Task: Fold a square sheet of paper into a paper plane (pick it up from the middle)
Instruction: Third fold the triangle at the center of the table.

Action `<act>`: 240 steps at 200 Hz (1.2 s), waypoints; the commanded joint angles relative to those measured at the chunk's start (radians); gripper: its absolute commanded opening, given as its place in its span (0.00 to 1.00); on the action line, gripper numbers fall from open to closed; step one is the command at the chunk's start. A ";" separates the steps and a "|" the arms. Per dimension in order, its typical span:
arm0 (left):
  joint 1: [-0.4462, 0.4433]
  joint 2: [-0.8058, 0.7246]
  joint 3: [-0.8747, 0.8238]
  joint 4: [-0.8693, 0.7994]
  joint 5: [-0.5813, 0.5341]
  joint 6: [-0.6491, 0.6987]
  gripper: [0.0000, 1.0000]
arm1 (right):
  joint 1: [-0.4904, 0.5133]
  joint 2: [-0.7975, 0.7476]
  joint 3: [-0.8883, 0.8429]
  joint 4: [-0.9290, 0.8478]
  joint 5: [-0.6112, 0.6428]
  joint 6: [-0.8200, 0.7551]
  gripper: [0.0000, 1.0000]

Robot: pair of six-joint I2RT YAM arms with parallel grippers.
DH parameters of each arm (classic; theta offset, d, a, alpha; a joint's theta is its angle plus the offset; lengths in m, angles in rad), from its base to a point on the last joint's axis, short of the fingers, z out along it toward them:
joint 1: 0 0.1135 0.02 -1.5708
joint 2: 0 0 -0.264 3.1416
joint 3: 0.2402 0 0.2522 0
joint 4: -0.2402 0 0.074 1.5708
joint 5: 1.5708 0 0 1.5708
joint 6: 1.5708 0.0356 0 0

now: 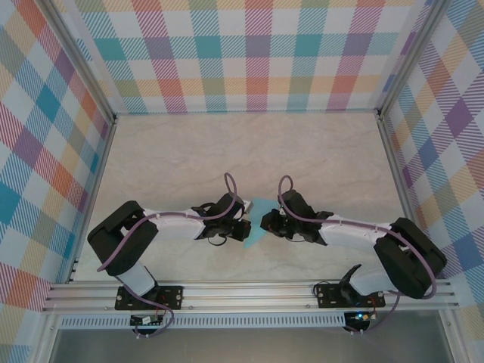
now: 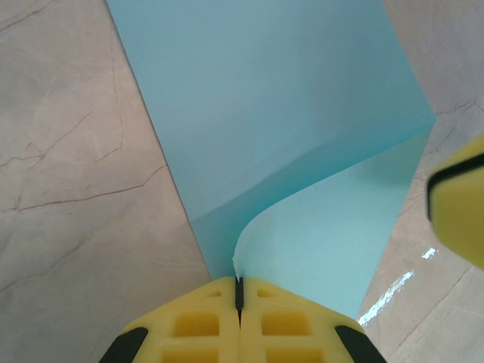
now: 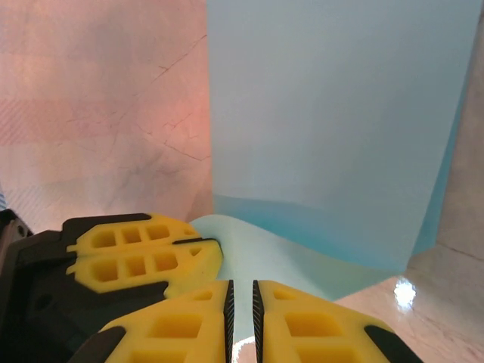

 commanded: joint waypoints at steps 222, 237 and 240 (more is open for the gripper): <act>0.005 -0.132 -0.007 -0.068 0.235 -0.141 0.09 | -0.022 0.217 0.085 -0.055 -0.020 -0.072 0.15; 0.005 -0.098 0.002 -0.049 0.249 -0.149 0.08 | -0.022 0.217 0.085 -0.055 -0.020 -0.074 0.15; 0.004 -0.090 0.004 -0.045 0.254 -0.149 0.08 | -0.021 0.216 0.085 -0.055 -0.020 -0.074 0.15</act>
